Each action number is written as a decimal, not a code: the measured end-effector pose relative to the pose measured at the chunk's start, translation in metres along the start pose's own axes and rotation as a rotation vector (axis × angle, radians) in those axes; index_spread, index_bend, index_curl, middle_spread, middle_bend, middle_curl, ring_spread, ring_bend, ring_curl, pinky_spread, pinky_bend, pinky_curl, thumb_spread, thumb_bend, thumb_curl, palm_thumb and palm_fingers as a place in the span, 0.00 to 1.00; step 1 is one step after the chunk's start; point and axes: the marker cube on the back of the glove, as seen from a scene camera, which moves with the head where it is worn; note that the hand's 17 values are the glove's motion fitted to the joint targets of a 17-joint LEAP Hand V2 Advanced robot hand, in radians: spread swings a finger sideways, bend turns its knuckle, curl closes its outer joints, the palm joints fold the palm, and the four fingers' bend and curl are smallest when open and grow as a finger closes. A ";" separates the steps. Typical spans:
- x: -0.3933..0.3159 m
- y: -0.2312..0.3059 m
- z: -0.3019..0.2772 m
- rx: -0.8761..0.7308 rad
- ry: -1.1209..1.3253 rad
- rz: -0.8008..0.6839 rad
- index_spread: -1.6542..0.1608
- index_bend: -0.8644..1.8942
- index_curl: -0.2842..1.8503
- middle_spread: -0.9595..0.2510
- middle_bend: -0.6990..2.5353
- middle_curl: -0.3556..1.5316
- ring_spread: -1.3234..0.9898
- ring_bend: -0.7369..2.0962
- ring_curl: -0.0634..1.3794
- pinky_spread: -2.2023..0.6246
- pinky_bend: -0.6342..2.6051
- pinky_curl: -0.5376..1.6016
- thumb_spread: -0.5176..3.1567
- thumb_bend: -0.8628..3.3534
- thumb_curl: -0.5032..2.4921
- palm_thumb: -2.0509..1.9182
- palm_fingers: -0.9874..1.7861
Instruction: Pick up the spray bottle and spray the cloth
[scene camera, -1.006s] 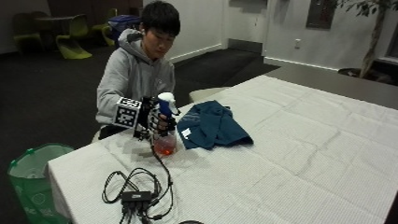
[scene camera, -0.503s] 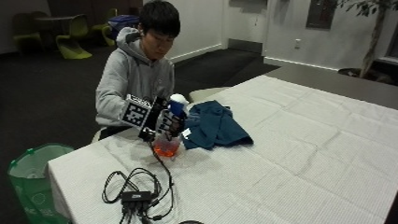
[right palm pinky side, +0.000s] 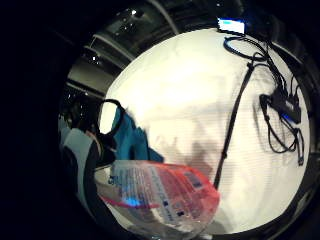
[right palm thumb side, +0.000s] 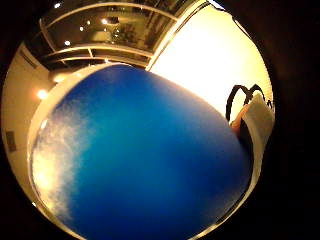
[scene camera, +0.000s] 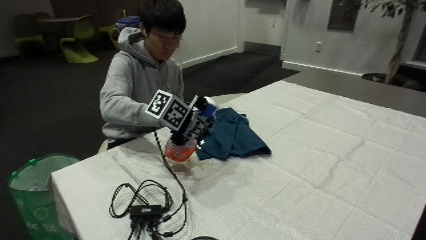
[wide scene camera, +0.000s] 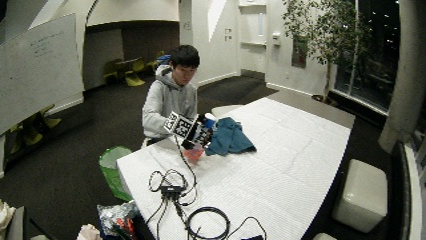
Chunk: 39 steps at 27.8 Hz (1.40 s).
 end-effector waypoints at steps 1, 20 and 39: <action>-0.005 -0.001 0.000 -0.041 0.034 -0.020 0.81 0.48 0.37 0.68 0.38 0.45 0.49 0.46 0.35 0.70 0.30 0.42 0.19 0.20 0.40 0.76 0.86; -0.151 0.001 -0.014 -0.443 0.748 -0.331 0.82 0.48 0.38 0.68 0.39 0.45 0.49 0.47 0.35 0.70 0.30 0.43 0.17 0.20 0.41 0.76 0.86; -0.150 0.045 0.106 -0.615 1.043 -0.459 0.82 0.48 0.38 0.68 0.39 0.45 0.49 0.47 0.35 0.70 0.30 0.43 0.17 0.20 0.42 0.76 0.86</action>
